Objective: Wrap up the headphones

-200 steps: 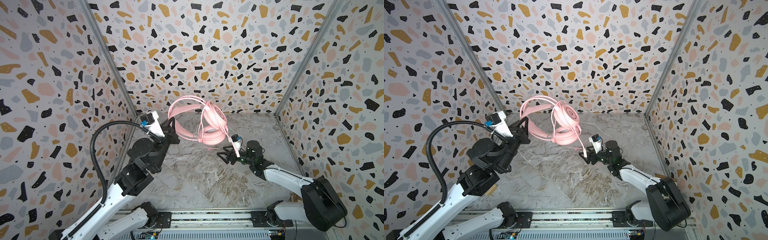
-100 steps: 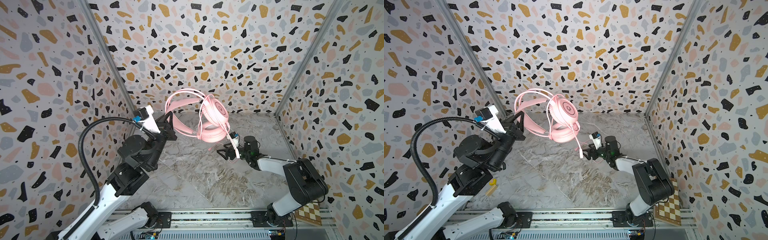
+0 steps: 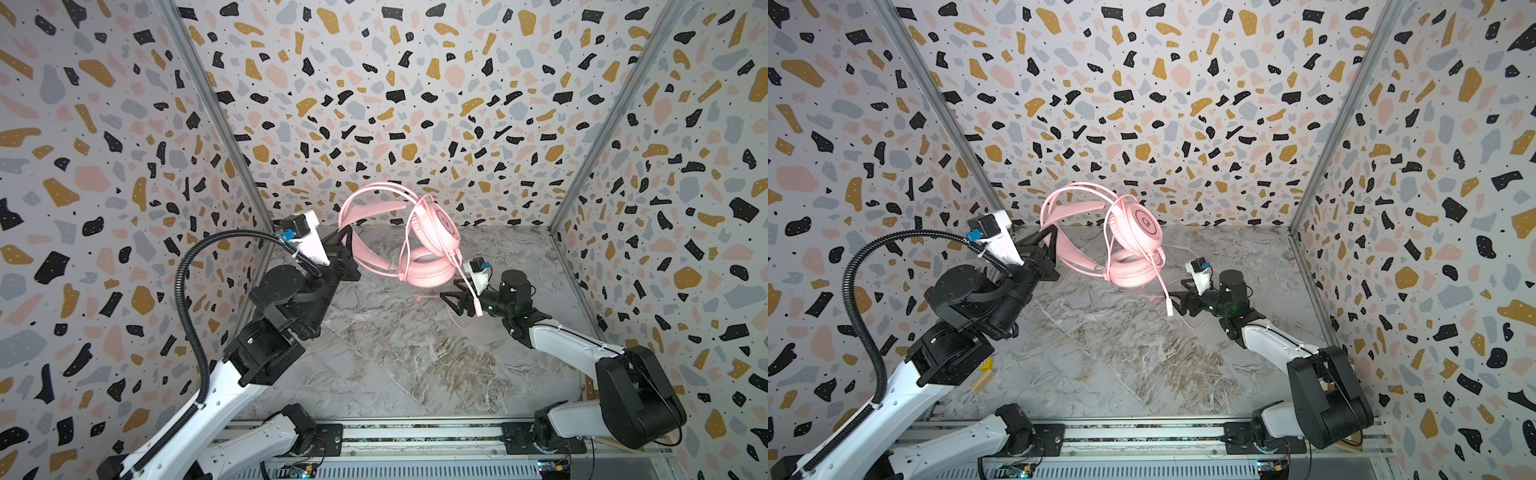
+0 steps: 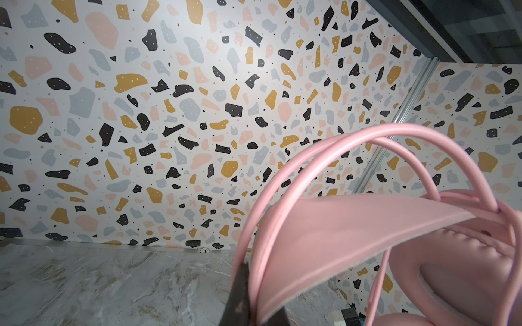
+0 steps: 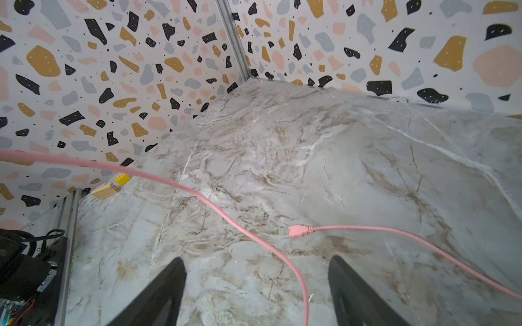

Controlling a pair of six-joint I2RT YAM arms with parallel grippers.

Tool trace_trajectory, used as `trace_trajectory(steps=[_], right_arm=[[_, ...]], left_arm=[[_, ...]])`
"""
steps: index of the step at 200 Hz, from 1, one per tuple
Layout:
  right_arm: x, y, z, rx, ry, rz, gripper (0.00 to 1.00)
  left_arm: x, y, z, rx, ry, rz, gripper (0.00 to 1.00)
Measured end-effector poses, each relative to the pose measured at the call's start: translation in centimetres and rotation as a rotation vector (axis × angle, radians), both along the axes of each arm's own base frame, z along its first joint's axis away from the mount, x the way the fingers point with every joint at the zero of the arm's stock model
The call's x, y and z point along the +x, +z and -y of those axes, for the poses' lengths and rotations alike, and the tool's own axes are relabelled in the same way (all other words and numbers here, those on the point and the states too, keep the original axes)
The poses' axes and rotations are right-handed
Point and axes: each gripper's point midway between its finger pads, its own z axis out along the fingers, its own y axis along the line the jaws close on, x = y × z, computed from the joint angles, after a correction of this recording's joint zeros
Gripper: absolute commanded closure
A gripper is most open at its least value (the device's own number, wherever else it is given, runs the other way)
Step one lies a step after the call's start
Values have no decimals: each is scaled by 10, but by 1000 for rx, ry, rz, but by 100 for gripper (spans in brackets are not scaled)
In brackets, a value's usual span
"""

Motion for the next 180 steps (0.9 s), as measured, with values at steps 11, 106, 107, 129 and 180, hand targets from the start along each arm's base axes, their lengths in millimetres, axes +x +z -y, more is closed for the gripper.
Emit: trace_trajectory(steps=[11,106,107,129,180], right_arm=[[4,-7,2,-5,-8,-18,19],[6,-90,-7,-30,64,-263,27],[6,-90,-7,-30,65,-263,27],[4,-88,-9,-20,78,-260,33],[3,-99,-15,-28,93,-281,32]], left_arm=[[0,0,1,1,-2,-1,100],[6,-8,11,27,-25,-21,100],[6,-8,11,28,-25,-21,100],[9,-12,14,42,-27,-31,100],[8,-9,16,40,-41,-29,100]])
